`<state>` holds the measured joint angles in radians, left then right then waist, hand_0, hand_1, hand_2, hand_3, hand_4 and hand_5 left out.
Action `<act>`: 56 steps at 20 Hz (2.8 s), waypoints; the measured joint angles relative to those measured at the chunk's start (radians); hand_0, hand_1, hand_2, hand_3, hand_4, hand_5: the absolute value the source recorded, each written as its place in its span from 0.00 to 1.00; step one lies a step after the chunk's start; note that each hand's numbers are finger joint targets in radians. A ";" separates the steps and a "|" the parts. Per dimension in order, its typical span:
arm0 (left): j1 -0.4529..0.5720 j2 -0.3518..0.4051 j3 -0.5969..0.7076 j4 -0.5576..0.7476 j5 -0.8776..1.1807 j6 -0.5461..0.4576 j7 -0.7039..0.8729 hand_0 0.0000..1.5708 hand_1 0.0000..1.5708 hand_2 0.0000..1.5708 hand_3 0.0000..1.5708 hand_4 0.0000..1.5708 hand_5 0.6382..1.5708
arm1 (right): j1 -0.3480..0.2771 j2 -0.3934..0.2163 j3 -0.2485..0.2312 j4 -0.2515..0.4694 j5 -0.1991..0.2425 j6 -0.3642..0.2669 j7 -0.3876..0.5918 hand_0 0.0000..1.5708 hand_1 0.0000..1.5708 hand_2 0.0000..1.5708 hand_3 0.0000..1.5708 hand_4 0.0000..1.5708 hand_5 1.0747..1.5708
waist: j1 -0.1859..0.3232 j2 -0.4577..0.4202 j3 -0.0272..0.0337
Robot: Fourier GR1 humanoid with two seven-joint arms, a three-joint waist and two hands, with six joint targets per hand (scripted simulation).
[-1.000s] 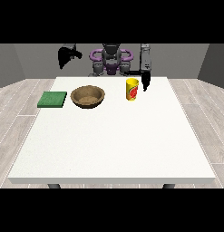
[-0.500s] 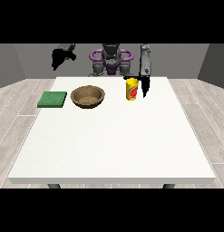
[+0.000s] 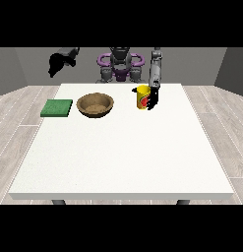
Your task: Pick the cup and pour the ball into the bowl, then pick the bowl and place it on the pad
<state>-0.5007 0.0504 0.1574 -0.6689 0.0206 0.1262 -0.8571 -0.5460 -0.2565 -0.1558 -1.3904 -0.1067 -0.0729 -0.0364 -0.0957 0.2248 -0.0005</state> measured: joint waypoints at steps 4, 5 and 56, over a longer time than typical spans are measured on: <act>0.017 -0.011 -0.004 0.036 -0.031 0.054 -0.095 0.84 0.84 1.00 1.00 0.82 0.61 | 0.011 -0.011 -0.016 -0.011 -0.009 0.007 -0.002 0.00 0.00 0.24 0.44 0.36 1.00 | -0.011 0.005 0.0014; 0.007 -0.010 -0.003 0.044 -0.034 0.060 -0.100 0.84 0.84 1.00 1.00 0.82 0.61 | -0.003 -0.021 -0.028 -0.007 -0.014 0.005 0.008 0.00 0.00 0.24 0.42 0.37 1.00 | -0.006 0.006 0.0022; -0.588 -0.029 -0.745 0.470 -1.204 0.678 1.088 0.96 0.96 1.00 1.00 0.93 0.65 | -0.083 -0.096 -0.085 0.373 -0.034 0.151 -0.133 0.00 0.00 0.22 0.39 0.36 0.99 | -0.078 -0.131 0.0024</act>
<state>-1.0888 0.0216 -0.5880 -0.1984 -1.1831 0.8044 0.2312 -0.6286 -0.3528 -0.2411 -1.0176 -0.1404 0.0780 -0.1695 -0.1736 0.0936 0.0019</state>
